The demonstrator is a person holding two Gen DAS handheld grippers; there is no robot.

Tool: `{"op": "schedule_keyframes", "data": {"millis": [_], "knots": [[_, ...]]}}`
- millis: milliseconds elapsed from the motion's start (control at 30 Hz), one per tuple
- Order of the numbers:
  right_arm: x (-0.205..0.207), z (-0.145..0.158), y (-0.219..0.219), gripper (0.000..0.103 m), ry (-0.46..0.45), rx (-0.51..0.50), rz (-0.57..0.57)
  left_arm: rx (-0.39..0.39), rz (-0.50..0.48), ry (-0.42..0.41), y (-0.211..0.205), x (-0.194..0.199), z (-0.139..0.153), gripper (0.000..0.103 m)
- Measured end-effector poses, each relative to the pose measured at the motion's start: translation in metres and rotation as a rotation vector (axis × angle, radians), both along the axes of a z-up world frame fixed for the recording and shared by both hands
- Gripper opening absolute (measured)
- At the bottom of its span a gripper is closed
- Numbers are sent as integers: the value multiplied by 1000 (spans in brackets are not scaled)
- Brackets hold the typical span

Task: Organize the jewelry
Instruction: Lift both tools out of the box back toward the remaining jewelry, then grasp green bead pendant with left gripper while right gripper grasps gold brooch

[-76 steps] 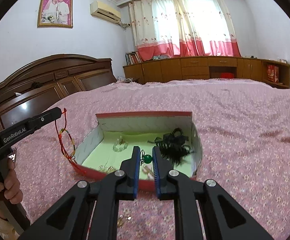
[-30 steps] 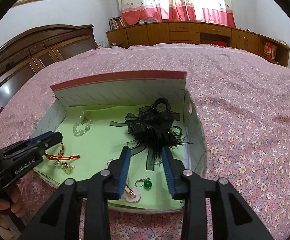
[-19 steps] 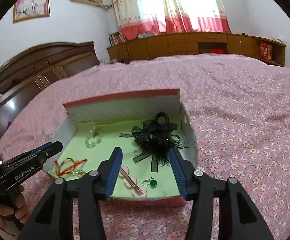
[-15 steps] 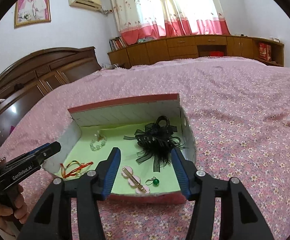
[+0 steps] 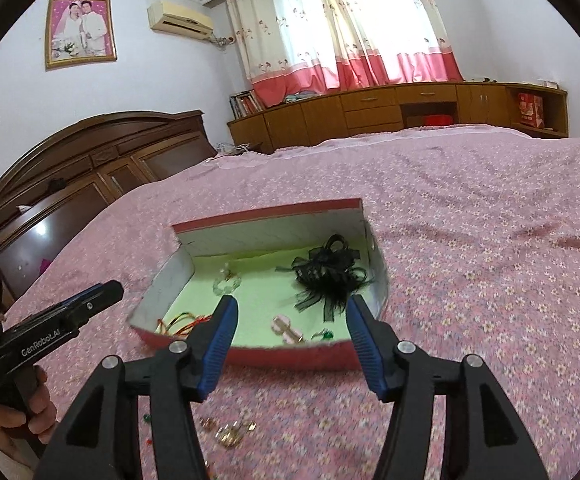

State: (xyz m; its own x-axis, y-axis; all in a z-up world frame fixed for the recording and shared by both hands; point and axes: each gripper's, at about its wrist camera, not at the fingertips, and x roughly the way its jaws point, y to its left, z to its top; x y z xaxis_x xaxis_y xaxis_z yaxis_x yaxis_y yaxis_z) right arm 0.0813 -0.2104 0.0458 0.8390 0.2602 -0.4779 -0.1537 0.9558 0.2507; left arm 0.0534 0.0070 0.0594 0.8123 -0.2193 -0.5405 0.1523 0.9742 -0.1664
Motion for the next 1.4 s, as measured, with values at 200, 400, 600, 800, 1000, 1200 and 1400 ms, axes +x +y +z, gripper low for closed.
{"op": "schedule_keyframes", "data": {"millis": [200, 400, 600, 800, 1000, 1200, 1400], "knots": [[-21, -3, 9, 59, 27, -18, 19, 19, -4, 46, 2, -15, -9, 30], [-35, -16, 13, 59, 79, -42, 18, 21, -25, 126, 2, -22, -26, 30], [-42, -30, 12, 59, 135, -43, 23, 30, -32, 187, 2, -26, -43, 30], [-43, -42, 13, 59, 180, -44, 20, 34, -36, 244, 3, -28, -60, 30], [-42, -50, 15, 59, 209, -44, 25, 34, -48, 300, 4, -29, -75, 29], [-39, -56, 15, 59, 230, -38, 26, 37, -82, 326, -2, -30, -84, 29], [-38, -59, 14, 59, 243, -34, 26, 68, -116, 319, -12, -29, -89, 12]]}}
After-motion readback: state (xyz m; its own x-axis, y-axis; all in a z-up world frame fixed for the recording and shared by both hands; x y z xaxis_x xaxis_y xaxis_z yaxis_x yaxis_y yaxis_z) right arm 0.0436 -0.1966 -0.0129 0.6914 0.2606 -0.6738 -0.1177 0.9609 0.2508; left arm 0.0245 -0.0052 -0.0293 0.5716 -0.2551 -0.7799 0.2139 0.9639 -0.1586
